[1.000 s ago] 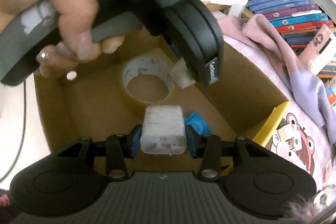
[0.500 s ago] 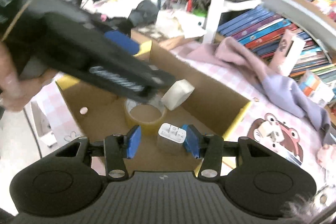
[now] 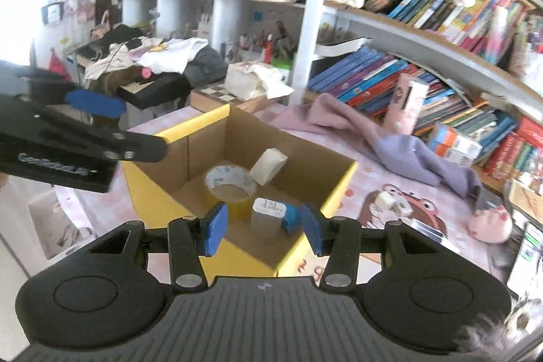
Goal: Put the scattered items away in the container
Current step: 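Lift both open tools up out of the yellow box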
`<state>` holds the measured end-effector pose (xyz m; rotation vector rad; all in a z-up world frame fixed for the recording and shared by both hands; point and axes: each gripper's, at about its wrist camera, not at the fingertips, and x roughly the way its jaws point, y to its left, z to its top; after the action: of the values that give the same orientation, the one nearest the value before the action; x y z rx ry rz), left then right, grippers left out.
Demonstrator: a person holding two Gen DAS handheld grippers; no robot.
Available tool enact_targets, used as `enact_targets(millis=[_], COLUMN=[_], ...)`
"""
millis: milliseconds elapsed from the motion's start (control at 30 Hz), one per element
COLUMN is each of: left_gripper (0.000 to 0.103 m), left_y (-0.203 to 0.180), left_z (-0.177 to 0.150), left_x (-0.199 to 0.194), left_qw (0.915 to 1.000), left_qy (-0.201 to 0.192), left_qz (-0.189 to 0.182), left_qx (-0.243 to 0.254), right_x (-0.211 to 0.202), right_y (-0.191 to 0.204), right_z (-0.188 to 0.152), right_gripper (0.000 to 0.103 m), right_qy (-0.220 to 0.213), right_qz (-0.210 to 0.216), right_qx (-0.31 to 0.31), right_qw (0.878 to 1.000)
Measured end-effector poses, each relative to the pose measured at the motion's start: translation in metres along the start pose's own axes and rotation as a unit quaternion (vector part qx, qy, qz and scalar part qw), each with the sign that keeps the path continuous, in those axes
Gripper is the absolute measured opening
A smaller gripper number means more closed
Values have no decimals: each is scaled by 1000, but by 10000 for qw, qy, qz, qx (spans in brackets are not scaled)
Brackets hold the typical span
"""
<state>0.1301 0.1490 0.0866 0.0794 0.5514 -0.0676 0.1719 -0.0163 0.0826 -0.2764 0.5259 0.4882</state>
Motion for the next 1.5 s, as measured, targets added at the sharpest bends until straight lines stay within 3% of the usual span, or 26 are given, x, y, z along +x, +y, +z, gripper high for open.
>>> enact_targets(millis=[367,767,1133,1500], left_gripper=[75,79,85,93], left_y=[-11,-24,-36,-47], left_z=[-52,-96,-111,-114], left_x=[-43,-62,-69,-59], left_qw=[9992,9965,9957,9943], left_qy=[196,627,824,1028], left_qz=[146,263,226,4], left_qx=[-329,-478,-362,-294], right_x=[-43,-67,-77,-85], right_y=[27,54,72,72], right_z=[-49,-92,-104,-114], right_gripper=[46,49,53,66], right_qy=[183,411,507,658], right_qz=[-327,-512,-542,-820], right_qx=[257,424,220,150], right_qw=[9990,9969,9970,9943])
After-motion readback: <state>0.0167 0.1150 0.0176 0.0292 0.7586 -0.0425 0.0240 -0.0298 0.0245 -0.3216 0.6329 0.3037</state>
